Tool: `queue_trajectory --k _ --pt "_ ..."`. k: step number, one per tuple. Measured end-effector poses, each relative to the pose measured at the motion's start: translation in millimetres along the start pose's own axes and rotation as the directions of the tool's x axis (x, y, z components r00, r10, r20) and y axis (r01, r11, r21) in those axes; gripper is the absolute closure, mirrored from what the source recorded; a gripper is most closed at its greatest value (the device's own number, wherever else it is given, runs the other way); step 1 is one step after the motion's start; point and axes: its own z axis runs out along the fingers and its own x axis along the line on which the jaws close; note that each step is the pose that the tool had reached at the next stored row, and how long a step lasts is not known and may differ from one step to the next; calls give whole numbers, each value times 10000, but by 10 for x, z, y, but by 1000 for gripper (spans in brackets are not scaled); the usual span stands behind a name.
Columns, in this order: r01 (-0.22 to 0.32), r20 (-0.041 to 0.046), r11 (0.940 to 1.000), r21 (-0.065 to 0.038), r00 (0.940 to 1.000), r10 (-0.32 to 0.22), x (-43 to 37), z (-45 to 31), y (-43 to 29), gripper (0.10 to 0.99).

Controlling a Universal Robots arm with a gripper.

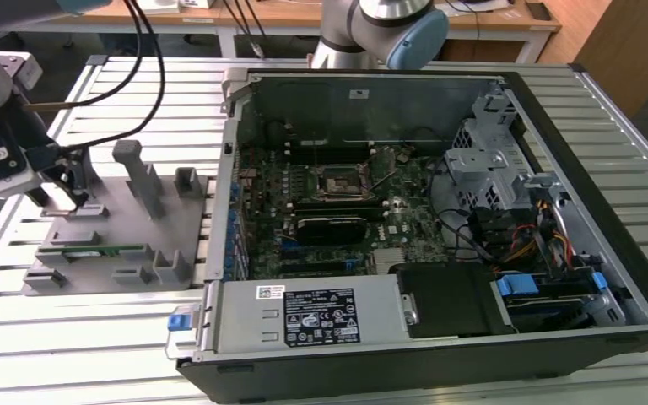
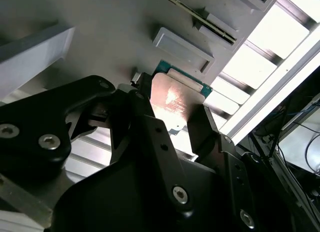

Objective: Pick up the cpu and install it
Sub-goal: 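Pick up the cpu and move it towards the insertion slot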

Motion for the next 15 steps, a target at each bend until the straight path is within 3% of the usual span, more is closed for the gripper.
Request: queue_trajectory --k 15 --pt "0 -1 10000 0 10000 0 2 -93 11 553"
